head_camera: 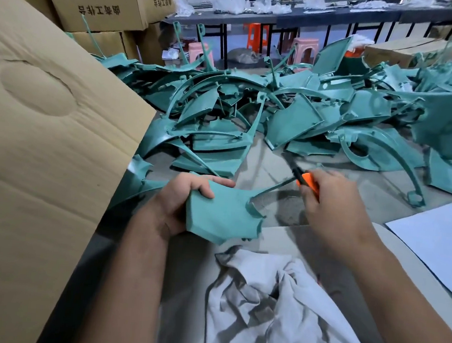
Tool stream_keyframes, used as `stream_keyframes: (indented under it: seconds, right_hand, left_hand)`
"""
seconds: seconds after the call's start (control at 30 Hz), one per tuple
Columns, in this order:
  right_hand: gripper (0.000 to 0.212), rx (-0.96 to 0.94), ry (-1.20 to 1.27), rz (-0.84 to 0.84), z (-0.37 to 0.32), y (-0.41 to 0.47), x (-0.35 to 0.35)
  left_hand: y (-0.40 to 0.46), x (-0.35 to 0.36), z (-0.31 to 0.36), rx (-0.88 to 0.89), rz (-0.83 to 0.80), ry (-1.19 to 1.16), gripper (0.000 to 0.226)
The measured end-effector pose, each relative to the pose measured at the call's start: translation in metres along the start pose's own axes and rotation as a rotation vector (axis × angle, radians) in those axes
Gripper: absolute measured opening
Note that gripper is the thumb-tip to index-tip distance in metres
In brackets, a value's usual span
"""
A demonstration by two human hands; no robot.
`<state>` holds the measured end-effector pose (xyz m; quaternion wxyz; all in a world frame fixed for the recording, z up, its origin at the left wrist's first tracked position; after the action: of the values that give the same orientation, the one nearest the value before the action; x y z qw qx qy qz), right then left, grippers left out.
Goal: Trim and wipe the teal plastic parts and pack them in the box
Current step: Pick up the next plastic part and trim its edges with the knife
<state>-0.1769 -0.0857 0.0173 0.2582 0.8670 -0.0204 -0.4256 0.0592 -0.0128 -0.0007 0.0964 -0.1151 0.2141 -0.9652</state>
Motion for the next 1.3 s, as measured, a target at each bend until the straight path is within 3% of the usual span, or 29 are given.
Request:
stream_keyframes:
  seconds: [0.03, 0.2, 0.57, 0.67, 0.77, 0.83, 0.97, 1.07, 1.2, 1.3]
  right_hand:
    - [0.01, -0.071, -0.025, -0.002, -0.005, -0.002, -0.001]
    - [0.016, -0.185, -0.239, -0.008, -0.021, -0.013, 0.008]
    - [0.008, 0.176, -0.351, 0.083, 0.022, -0.001, -0.008]
    - [0.009, 0.048, -0.274, 0.149, 0.006, -0.004, -0.006]
    - [0.009, -0.159, -0.14, 0.036, -0.019, -0.013, 0.009]
    - [0.009, -0.136, -0.183, 0.03, -0.016, -0.012, 0.014]
    - [0.012, 0.137, -0.342, 0.052, 0.017, -0.004, 0.002]
    - [0.011, 0.046, -0.308, 0.127, 0.007, -0.006, -0.004]
    - [0.012, -0.199, -0.169, -0.019, -0.023, -0.016, 0.012]
    - [0.011, -0.063, -0.238, 0.025, -0.005, -0.009, 0.009]
  left_hand:
    - [0.0, -0.002, 0.001, -0.015, 0.022, -0.01, 0.066]
    - [0.0, -0.005, 0.001, -0.058, 0.071, -0.009, 0.065]
    - [-0.01, -0.011, 0.008, -0.07, 0.1, 0.006, 0.062]
    - [-0.01, -0.008, 0.008, -0.081, 0.134, 0.021, 0.056]
    - [-0.01, -0.009, 0.009, -0.083, 0.156, 0.016, 0.054]
    - [-0.012, -0.009, 0.01, -0.094, 0.153, 0.008, 0.054]
    - [-0.016, -0.01, 0.011, -0.108, 0.154, 0.007, 0.058]
    - [-0.017, -0.008, 0.013, -0.105, 0.168, 0.015, 0.063]
    - [-0.02, -0.008, 0.015, -0.107, 0.184, 0.016, 0.069]
    - [-0.021, -0.009, 0.015, -0.11, 0.189, 0.023, 0.069]
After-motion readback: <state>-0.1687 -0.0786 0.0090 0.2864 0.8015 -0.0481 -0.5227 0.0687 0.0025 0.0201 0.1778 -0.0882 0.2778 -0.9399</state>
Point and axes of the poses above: each hand's wrist, its own y-axis towards the middle knuckle, its own x-axis out of the palm, z = x × y, the point moved 5 cm from there along y, towards the middle knuckle, and after that the axes turned 8 degrees about z, right-handed, at the moved point
